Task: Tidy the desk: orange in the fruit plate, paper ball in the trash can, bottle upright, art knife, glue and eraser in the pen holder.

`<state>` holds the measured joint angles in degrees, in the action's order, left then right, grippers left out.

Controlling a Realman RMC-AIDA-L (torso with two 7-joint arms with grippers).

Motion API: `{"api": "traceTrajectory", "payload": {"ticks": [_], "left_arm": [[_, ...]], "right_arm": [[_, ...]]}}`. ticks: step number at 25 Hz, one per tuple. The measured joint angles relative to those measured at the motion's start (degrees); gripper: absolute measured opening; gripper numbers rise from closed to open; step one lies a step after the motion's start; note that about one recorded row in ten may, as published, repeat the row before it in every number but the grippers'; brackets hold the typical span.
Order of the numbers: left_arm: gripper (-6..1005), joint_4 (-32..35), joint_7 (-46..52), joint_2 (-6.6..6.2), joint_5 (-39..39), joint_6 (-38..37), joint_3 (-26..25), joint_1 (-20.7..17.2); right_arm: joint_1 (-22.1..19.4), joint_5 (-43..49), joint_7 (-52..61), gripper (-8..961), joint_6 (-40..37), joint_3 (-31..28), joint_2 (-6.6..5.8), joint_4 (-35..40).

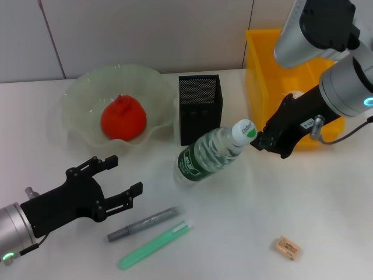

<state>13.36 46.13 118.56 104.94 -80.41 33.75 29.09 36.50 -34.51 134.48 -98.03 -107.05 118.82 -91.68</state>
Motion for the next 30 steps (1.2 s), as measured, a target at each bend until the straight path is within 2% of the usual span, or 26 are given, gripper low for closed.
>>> {"api": "traceTrajectory", "payload": {"ticks": [6, 30], "left_arm": [[830, 0.0, -0.1, 0.00, -0.4, 0.0, 0.0, -0.3], [829, 0.8, -0.1, 0.00, -1.4, -0.7, 0.0, -2.2]], "right_arm": [[1.2, 0.0, 0.0, -3, 0.7, 0.3, -0.09, 0.5], [4.8, -0.1, 0.1, 38, 3.5, 1.5, 0.00, 3.7]]}}
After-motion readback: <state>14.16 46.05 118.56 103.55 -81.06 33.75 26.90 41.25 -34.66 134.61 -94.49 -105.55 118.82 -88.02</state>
